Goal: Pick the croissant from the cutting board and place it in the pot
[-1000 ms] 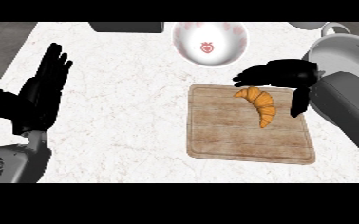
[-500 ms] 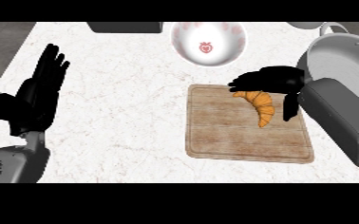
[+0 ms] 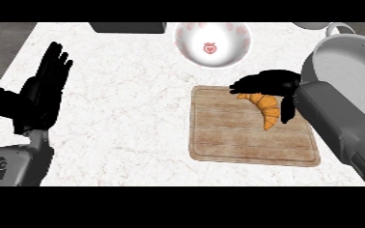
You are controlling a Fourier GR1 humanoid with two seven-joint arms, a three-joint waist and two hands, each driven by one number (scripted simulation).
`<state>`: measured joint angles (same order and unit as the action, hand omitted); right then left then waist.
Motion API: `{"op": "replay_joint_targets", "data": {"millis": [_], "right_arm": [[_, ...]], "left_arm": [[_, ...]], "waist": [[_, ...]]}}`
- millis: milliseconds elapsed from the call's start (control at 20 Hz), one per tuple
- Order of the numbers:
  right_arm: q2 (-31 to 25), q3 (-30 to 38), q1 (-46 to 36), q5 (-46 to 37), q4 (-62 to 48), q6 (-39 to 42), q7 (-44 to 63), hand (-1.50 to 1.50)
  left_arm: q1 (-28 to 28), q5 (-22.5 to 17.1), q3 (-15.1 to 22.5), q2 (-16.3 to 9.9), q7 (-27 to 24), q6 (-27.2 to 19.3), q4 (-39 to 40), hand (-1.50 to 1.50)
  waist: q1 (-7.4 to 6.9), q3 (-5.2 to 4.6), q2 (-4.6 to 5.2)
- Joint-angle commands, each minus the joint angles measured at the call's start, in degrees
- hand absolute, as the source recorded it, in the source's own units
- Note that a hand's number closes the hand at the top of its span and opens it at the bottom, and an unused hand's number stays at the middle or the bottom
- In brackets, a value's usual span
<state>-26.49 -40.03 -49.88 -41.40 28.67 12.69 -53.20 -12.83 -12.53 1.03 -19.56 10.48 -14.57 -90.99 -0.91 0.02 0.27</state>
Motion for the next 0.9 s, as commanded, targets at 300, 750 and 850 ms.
{"op": "replay_joint_targets", "data": {"millis": [300, 750, 850], "right_arm": [[2.57, -0.46, 1.37, -6.18, -3.78, -7.02, -10.49, 1.5], [7.61, 5.31, 2.84, -3.74, -4.48, -4.23, 5.66, 1.5], [10.24, 9.12, 5.94, -0.26, -6.07, -4.41, 16.29, 1.5]], "left_arm": [[-1.2, -1.16, -2.71, -0.8, 3.7, 2.25, -1.62, 0.0], [2.23, 3.17, -0.66, 1.6, 2.91, -0.18, -4.02, 0.0], [2.99, 1.63, -3.4, -0.1, 1.96, 0.94, -1.79, 0.0]], "waist": [[0.06, 0.02, -0.04], [1.2, -0.03, -0.68], [3.71, -0.2, -1.64]]}}
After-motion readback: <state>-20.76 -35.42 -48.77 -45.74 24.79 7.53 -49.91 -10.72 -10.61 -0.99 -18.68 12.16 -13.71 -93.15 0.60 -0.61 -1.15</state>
